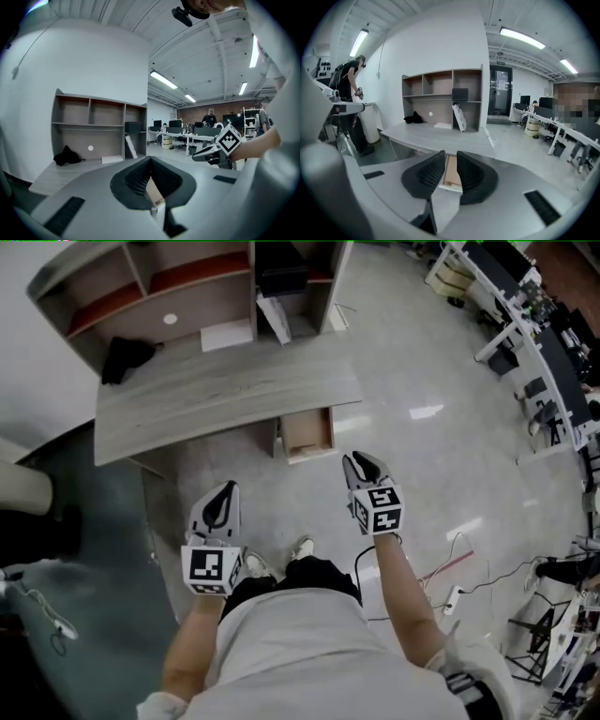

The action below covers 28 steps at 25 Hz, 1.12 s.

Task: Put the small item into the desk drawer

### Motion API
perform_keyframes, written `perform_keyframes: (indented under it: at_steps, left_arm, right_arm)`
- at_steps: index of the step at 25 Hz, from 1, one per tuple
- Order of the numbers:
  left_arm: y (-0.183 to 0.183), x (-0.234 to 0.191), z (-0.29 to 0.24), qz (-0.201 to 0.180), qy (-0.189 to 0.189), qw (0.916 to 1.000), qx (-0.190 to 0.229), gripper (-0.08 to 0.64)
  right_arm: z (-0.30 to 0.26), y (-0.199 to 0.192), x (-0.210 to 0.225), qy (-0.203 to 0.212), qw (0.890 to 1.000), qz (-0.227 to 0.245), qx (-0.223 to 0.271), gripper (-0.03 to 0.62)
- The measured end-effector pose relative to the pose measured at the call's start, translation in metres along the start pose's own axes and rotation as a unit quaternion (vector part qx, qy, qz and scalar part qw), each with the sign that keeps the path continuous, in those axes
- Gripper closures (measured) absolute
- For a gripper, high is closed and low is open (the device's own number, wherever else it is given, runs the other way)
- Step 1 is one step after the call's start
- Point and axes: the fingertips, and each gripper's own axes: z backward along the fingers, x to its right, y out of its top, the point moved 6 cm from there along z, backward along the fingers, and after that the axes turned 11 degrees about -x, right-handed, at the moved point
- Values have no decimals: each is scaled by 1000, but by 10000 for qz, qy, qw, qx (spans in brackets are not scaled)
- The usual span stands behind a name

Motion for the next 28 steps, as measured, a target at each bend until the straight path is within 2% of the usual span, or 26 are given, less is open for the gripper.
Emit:
perform_keyframes:
  at_steps: [11,17,28]
  left_arm:
    - [39,-9,8,-134,-93,9993,345,541]
    - [61,-26,9,-217,43,9978,632,541]
    - [94,-41,29,-147,348,9940,1029,541]
  right_arm:
    - [56,26,23,-227,9979,-418,450,548]
    - [92,55,36,-207,9923,-629,1049,569]
    - [161,97,52,-346,9770,-489,2046,569]
